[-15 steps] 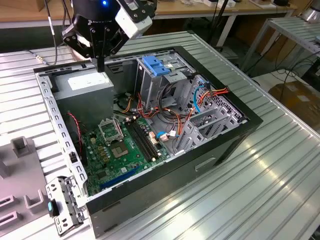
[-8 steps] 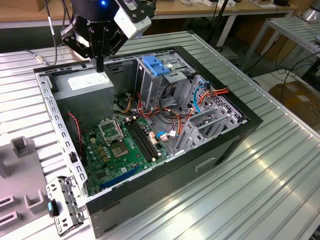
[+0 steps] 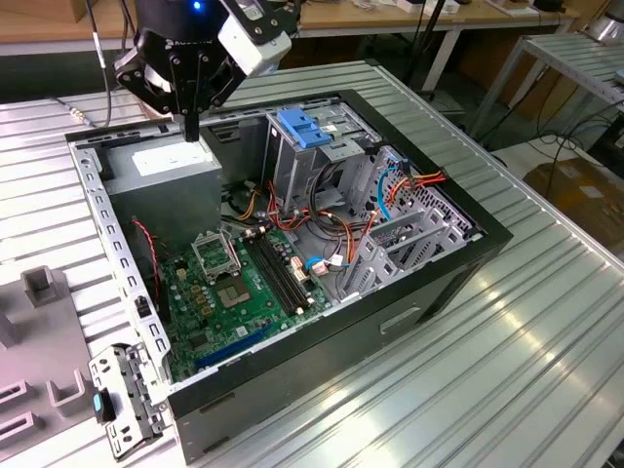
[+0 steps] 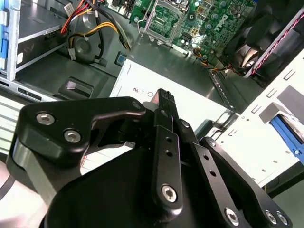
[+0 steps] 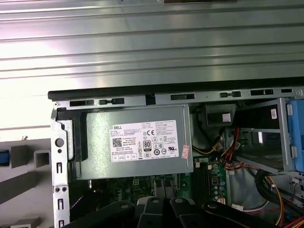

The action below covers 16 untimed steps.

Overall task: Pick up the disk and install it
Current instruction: 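Reach for the disk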

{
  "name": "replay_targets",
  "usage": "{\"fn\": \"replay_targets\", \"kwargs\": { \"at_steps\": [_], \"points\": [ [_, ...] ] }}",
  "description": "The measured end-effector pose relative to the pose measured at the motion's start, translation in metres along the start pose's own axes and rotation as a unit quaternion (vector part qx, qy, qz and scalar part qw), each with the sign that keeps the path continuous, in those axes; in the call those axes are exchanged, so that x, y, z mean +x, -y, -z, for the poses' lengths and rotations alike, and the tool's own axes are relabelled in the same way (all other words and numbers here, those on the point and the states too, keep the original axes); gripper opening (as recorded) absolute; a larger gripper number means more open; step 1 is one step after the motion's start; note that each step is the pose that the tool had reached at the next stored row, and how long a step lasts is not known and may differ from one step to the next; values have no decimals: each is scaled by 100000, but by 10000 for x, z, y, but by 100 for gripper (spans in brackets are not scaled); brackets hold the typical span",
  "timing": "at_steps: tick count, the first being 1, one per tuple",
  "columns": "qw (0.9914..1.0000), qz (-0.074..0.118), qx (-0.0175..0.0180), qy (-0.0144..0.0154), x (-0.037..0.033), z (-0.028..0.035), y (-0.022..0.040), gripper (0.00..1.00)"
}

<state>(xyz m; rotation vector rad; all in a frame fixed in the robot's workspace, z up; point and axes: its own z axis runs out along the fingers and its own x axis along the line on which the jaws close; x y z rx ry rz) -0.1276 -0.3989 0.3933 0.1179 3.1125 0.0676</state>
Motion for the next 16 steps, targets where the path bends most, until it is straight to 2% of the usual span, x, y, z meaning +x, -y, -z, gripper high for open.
{"fn": "replay_targets", "kwargs": {
  "at_steps": [16],
  "points": [
    [100000, -6, 1, 1, 84, 3, 6, 11]
  ]
}}
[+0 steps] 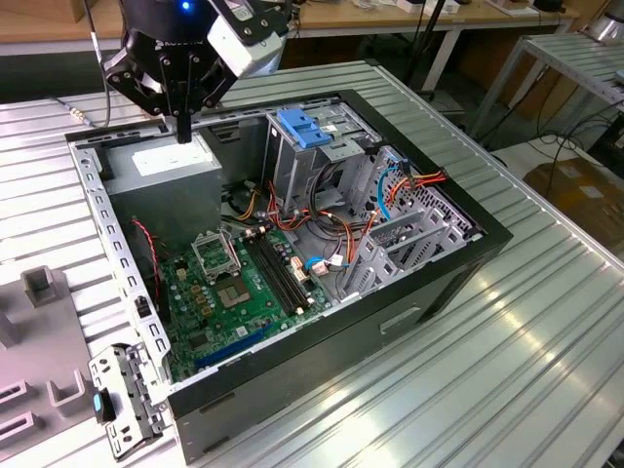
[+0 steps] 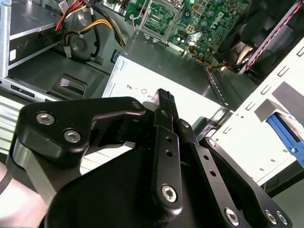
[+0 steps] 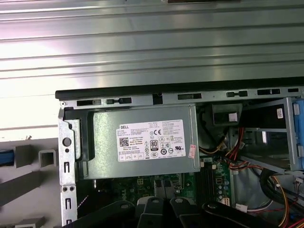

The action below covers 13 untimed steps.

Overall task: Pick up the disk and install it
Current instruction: 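Reach for the disk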

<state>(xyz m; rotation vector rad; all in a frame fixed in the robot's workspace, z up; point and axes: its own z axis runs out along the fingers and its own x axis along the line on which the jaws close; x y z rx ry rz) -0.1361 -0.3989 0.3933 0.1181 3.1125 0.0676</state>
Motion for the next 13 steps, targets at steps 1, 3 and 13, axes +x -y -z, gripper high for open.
{"fn": "replay_targets", "kwargs": {
  "at_steps": [1, 3, 13],
  "points": [
    [100000, 0, -2, 1, 12, 0, 1, 11],
    [100000, 3, 1, -1, 28, 1, 2, 11],
    [100000, 2, 1, -1, 82, 2, 6, 11]
  ]
}}
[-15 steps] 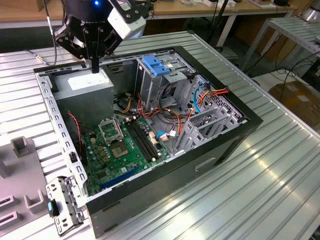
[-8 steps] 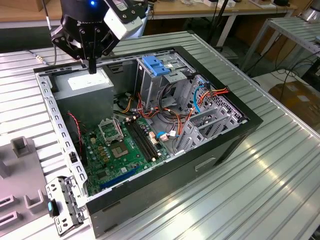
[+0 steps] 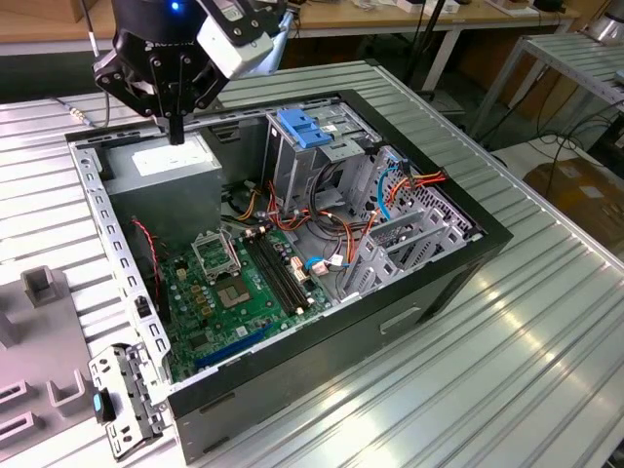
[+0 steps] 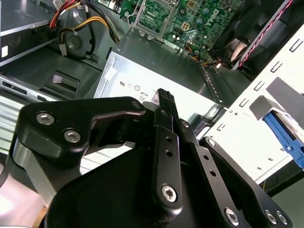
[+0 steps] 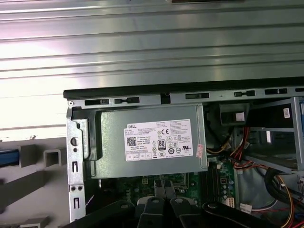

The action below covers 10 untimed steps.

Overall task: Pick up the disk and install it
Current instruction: 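Reach for the disk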

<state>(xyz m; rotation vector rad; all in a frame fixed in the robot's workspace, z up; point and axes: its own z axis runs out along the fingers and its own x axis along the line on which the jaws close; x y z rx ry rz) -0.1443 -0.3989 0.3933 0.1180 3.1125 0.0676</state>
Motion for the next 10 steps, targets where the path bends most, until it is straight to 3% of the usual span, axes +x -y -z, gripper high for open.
{"fn": "replay_targets", "kwargs": {
  "at_steps": [10],
  "points": [
    [100000, 0, 2, -6, 48, 1, 3, 11]
  ]
}}
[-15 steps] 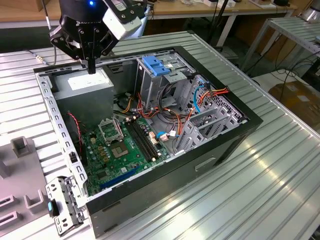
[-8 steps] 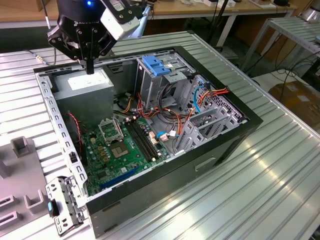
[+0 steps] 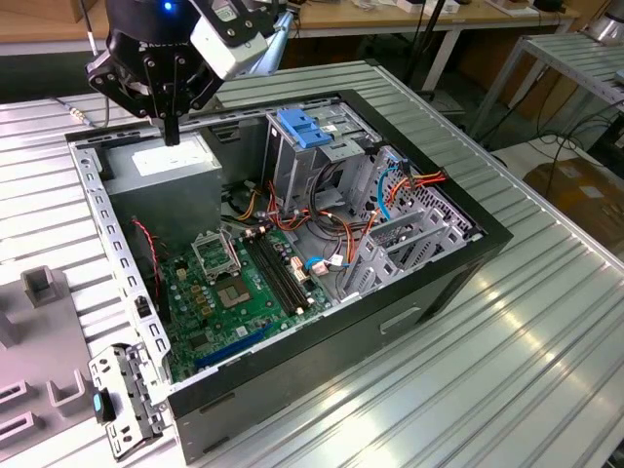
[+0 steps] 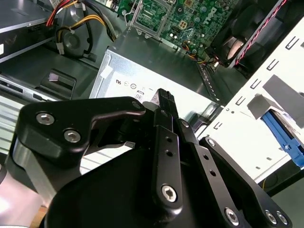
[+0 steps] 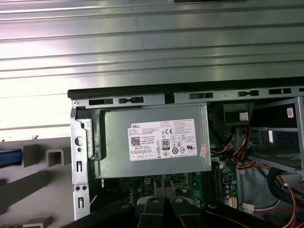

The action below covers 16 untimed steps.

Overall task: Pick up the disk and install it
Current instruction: 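Reach for the disk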

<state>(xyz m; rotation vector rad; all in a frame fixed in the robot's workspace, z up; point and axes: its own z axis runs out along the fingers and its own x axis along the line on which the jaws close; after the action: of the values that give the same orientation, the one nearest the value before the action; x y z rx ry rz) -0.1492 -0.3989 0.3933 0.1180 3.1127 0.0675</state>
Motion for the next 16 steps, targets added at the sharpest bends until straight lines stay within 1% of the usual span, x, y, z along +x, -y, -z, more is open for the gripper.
{"fn": "replay_targets", "kwargs": {
  "at_steps": [16],
  "points": [
    [100000, -1, -4, -6, 81, 2, 6, 11]
  ]
}}
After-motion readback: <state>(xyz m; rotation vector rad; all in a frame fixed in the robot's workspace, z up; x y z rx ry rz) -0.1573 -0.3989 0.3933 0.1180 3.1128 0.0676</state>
